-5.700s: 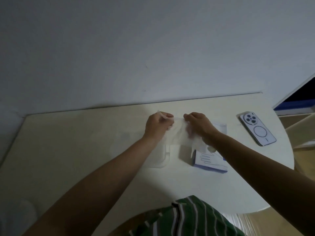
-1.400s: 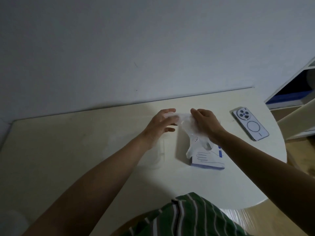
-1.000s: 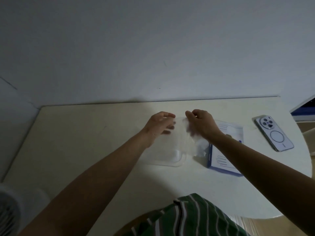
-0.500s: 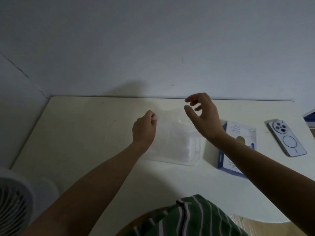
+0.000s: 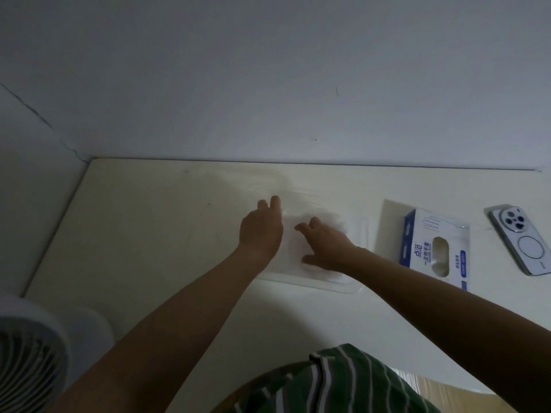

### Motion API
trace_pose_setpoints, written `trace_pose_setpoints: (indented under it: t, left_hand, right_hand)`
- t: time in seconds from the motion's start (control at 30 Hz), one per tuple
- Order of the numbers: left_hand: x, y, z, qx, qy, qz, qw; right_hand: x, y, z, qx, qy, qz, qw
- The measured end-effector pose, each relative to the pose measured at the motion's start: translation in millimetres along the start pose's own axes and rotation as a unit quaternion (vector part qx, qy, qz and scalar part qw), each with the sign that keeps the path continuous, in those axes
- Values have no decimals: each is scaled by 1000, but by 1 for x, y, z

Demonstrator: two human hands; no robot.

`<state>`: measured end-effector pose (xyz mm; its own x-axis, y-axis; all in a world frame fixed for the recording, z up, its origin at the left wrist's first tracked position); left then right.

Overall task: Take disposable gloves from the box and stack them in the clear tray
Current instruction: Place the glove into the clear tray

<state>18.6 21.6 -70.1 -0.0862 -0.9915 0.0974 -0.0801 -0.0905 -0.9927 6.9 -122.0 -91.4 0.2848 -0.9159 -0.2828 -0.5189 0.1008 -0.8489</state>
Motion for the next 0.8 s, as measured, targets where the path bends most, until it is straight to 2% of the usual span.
trace_pose_setpoints:
  t: [0.1, 0.17, 0.23, 0.3, 0.37, 0.6, 0.8]
  left_hand:
    - [9, -4, -2, 73, 103, 53, 991]
    - [16, -2, -4, 51, 172, 35, 983]
    - [16, 10, -3, -82, 140, 1, 987]
    - [8, 24, -3, -236, 74, 2, 969]
    - [-1, 33, -3, -294, 54, 18, 954]
    - [-7, 54, -1, -331, 65, 49, 940]
    - [-4, 60, -3, -304, 67, 95, 945]
  right_hand:
    - [-2, 9, 5, 2, -1, -4, 1000]
    - [-3, 12, 7, 5, -4, -4, 1000]
    - [-3, 12, 9, -3, -1, 2, 1000]
    - [-1, 12, 10, -19, 9, -7, 1000]
    - [4, 14, 9, -39, 30, -28, 998]
    - [9, 24, 6, -57, 54, -55, 995]
    - [7, 30, 16, -39, 52, -64, 996]
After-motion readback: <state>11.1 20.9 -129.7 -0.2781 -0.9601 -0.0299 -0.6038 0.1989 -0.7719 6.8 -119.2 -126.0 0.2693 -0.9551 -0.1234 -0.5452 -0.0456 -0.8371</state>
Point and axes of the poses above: each hand's wrist, its own z-axis towards the middle knuckle, its own y-axis out of the palm, x = y × z, the point moved 2 cm from there along z, towards the middle knuckle, and after that the axes turned 2 degrees about z, right-handed, at the moved point
